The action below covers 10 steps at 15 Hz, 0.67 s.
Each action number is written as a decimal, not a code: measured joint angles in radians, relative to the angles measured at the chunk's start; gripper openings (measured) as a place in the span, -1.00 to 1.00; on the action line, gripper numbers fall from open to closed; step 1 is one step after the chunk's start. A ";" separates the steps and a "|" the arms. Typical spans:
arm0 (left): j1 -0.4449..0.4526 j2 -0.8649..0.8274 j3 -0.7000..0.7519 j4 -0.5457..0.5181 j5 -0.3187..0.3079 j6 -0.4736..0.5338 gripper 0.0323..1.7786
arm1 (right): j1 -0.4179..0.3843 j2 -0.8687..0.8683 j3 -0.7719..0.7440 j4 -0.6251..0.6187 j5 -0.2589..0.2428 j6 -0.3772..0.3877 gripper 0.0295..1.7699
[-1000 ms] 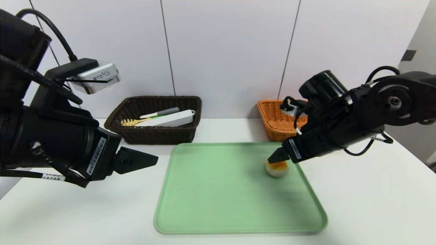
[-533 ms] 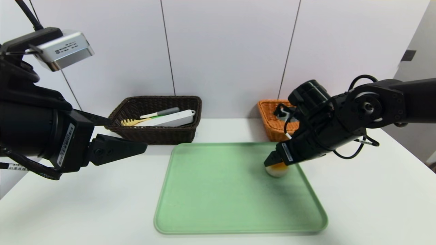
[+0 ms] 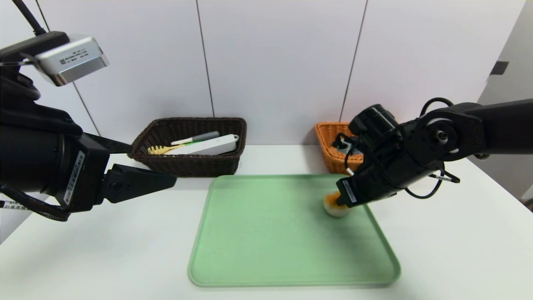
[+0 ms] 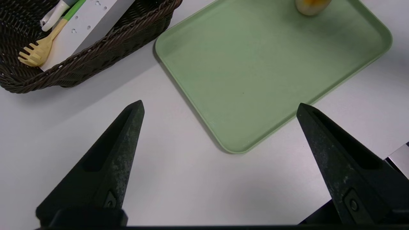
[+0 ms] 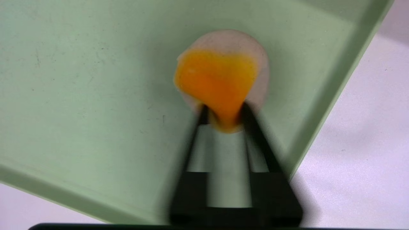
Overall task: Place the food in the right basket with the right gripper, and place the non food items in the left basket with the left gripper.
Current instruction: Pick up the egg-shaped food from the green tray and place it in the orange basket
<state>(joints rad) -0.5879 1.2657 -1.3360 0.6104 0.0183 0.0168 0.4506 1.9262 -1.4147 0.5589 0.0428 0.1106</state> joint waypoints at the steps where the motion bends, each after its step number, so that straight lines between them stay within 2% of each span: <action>1: 0.000 -0.001 0.002 0.001 0.000 0.000 0.90 | 0.000 0.002 0.000 -0.001 0.001 -0.002 -0.98; 6: -0.001 -0.014 0.004 0.012 0.001 0.000 0.90 | 0.000 -0.012 0.002 0.001 0.001 0.000 -0.98; 10: 0.000 -0.022 0.003 0.012 0.001 0.000 0.90 | -0.001 -0.121 -0.022 0.000 0.006 0.007 -0.98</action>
<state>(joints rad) -0.5879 1.2436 -1.3330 0.6226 0.0191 0.0164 0.4491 1.8049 -1.4368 0.5589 0.0489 0.1172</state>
